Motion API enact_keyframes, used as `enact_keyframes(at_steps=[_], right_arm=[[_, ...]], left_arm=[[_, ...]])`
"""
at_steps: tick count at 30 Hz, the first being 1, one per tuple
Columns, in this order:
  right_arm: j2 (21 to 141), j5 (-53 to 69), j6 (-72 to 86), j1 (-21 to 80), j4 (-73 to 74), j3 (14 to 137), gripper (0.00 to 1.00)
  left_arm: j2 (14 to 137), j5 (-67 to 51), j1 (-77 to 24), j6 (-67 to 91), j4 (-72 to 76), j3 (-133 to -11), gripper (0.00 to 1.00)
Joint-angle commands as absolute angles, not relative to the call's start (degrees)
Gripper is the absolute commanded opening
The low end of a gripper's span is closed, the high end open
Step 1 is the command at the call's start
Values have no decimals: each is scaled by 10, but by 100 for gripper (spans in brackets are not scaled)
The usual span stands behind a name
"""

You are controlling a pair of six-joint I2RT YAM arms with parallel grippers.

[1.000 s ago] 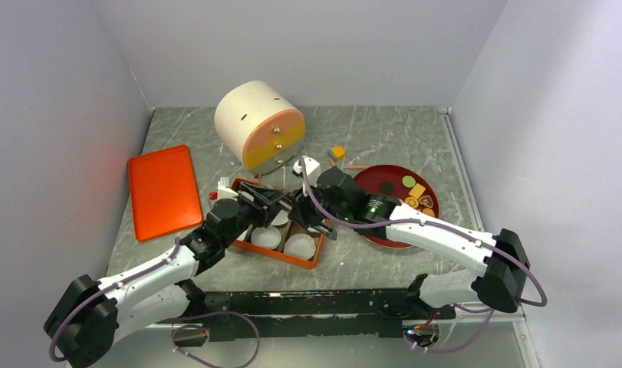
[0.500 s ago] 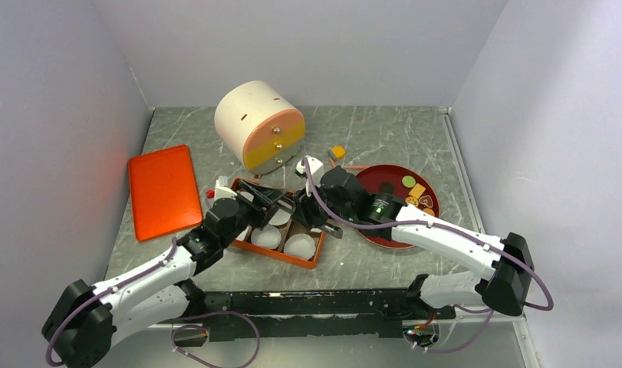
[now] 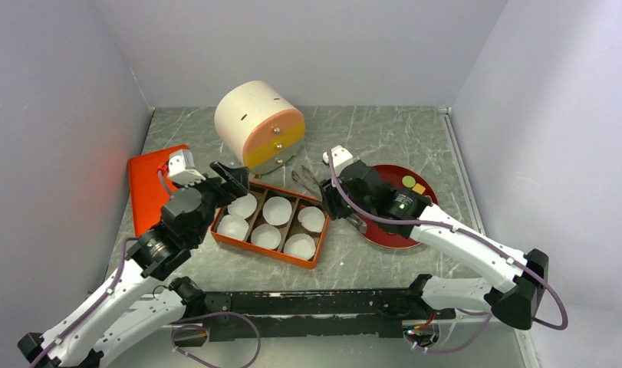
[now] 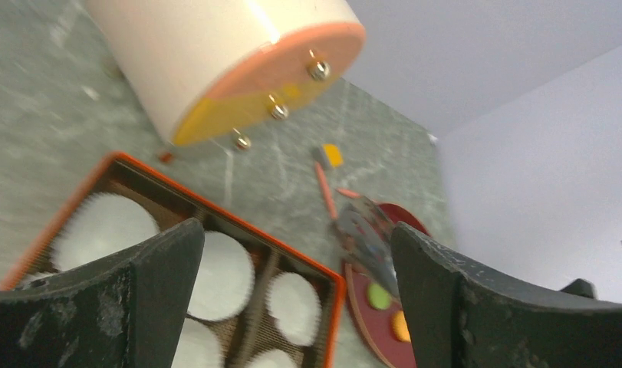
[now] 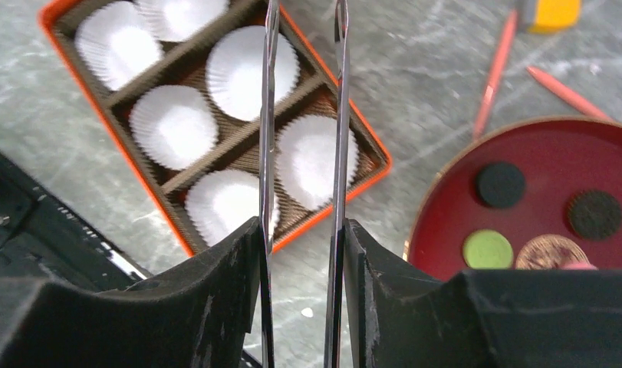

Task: Pack the cookies

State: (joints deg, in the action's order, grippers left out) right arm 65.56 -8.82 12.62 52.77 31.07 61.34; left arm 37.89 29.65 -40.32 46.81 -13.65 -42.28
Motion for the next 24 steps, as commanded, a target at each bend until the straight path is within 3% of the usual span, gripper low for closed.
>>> enact_keyframes(at_steps=[1, 9, 24], right_arm=[[637, -139, 147, 495, 381, 651, 45], [637, -134, 190, 393, 464, 635, 46], [669, -116, 217, 294, 493, 585, 46]], left_arm=[[357, 366, -403, 246, -171, -474, 96], [326, 373, -403, 50, -146, -499, 96], [295, 339, -377, 39, -111, -437, 96]])
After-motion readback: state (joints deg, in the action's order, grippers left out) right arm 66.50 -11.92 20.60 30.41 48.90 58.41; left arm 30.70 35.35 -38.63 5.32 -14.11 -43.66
